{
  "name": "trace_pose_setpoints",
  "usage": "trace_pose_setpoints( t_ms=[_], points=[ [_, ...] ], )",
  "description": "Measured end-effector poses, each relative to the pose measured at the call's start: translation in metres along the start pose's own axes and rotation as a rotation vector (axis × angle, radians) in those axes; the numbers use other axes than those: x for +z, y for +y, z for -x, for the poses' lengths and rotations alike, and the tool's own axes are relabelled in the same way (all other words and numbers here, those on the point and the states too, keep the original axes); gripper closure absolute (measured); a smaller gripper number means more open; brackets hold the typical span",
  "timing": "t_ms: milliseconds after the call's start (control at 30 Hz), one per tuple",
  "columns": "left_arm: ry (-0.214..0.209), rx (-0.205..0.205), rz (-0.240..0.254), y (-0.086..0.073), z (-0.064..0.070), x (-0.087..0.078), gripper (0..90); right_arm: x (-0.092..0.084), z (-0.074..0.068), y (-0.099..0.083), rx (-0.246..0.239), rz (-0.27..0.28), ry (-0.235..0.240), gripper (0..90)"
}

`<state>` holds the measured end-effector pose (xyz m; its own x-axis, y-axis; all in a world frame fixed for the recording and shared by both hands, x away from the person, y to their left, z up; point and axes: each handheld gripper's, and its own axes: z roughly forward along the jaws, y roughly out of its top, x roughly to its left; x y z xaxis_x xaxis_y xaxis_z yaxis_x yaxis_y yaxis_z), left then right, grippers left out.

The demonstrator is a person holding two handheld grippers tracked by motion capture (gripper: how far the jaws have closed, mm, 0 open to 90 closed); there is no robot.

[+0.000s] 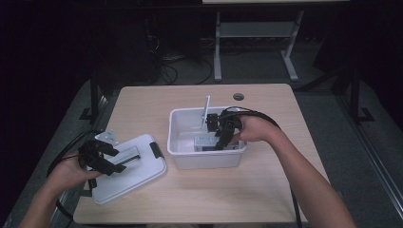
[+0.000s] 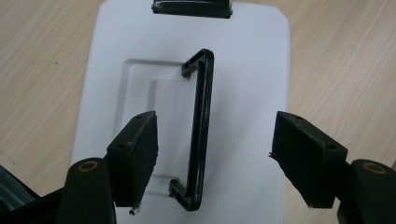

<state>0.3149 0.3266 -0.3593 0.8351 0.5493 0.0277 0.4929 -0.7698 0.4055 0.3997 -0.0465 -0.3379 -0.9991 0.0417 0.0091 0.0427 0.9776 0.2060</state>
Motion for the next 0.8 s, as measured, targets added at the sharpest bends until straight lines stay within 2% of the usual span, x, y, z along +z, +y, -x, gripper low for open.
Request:
trace_pose_setpoints(
  t_ms=[200,800],
  points=[
    [0.0,0.0,0.0,0.0,0.0,0.0,30.8,0.006,0.002,-0.002,0.014,-0.006,0.006,55.1],
    [-0.001,-0.001,0.003,-0.001,0.001,-0.001,30.7,0.021,0.002,0.001,0.007,-0.064,0.007,54.6]
  ],
)
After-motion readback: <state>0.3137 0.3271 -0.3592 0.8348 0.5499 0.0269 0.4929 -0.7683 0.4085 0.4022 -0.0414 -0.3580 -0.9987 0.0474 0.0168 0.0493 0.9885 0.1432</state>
